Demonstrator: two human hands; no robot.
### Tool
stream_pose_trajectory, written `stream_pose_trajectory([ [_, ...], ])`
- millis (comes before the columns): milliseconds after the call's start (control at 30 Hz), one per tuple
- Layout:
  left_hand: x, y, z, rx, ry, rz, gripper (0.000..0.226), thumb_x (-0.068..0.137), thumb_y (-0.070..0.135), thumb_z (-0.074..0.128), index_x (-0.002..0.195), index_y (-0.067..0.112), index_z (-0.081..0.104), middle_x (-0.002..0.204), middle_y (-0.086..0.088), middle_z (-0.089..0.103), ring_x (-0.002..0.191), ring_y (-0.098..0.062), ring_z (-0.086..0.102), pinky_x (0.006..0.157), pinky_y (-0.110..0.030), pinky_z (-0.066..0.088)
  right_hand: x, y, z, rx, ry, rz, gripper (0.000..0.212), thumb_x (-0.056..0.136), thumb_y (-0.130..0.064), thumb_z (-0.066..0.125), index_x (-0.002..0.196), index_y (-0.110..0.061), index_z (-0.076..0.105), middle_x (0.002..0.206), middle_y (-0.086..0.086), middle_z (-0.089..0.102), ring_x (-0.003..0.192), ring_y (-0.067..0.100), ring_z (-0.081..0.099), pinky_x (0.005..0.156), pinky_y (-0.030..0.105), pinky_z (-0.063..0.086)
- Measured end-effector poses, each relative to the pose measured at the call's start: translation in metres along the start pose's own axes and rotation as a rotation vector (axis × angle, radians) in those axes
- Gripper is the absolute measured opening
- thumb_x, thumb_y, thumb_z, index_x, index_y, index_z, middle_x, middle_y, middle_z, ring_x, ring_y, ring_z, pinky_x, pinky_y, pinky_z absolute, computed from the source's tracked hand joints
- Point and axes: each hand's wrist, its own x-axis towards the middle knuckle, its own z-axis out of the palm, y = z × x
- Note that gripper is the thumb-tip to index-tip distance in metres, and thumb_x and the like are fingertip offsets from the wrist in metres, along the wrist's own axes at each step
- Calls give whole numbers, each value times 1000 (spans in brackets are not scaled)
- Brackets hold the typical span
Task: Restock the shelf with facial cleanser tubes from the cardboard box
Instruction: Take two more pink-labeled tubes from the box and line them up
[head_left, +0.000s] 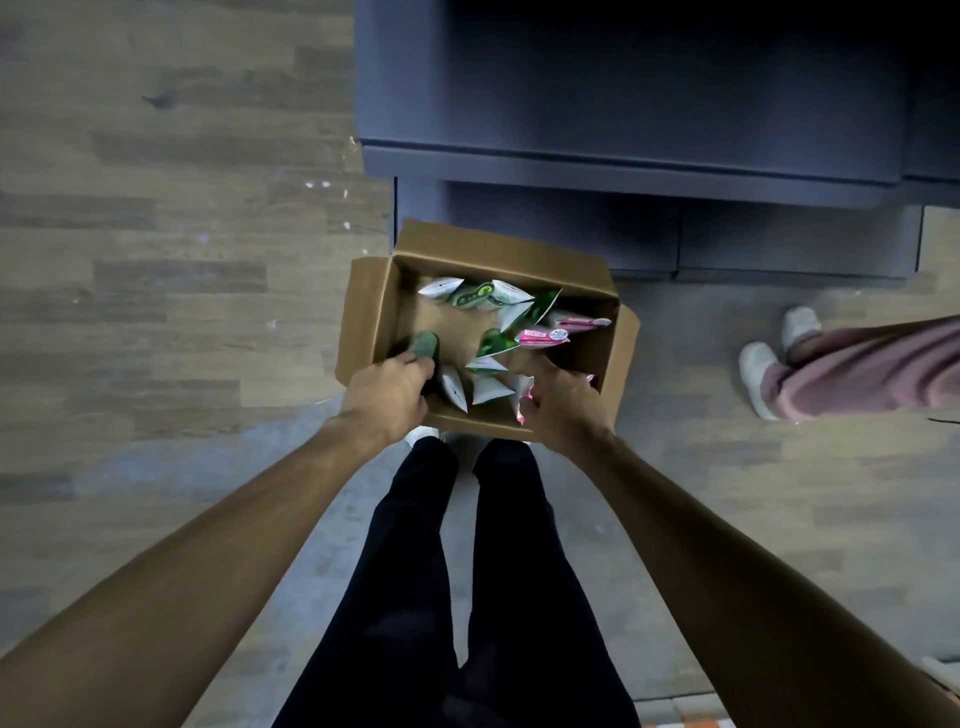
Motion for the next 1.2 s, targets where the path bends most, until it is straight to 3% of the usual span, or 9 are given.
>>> stream_pose_trajectory([
  [200,29,17,24,-76,102,-3,29,84,21,59,113,18,57,113,-2,56,98,-28,62,71,-38,54,24,27,1,61,168,57,36,89,-21,48,124,-25,47,104,7,66,89,33,64,69,39,53],
  [333,40,32,24,-54,274,14,24,83,19,60,107,14,59,106,-4,58,95,-27,60,65,-39,54,39,34,-13,79,324,77,36,88,-19,49,124,-20,44,127,6,52,98,33,60,73,41,48],
  [433,45,48,17,-33,363,115,25,81,17,63,106,13,60,100,-6,59,89,-28,62,61,-38,53,47,39,-26,58,347,87,37,89,-22,50,125,-19,43,131,8,43,97,37,60,75,48,53],
  [533,55,66,11,-6,417,165,29,82,20,65,110,14,61,102,-5,61,86,-26,65,59,-36,52,53,47,-35,-2,316,48,36,93,-19,47,129,-21,44,130,7,45,100,33,59,73,42,52],
  [833,86,104,12,106,299,166,27,86,22,62,112,19,59,104,1,62,85,-27,67,62,-36,48,79,75,-39,-355,205,-41,35,92,-10,46,123,-24,55,118,5,63,96,34,63,66,32,39],
  [967,94,113,17,166,235,98,30,85,19,66,113,23,57,106,3,63,84,-27,68,61,-33,38,87,84,-41,-467,197,-67,24,94,-14,46,114,-22,57,105,8,67,90,34,65,66,32,38],
  [1200,106,123,20,216,191,36,29,88,18,64,115,23,56,106,-1,65,90,-28,66,65,-31,33,93,89,-38,-536,226,-107,20,95,-16,51,111,-25,58,97,4,69,87,31,67,64,31,35],
])
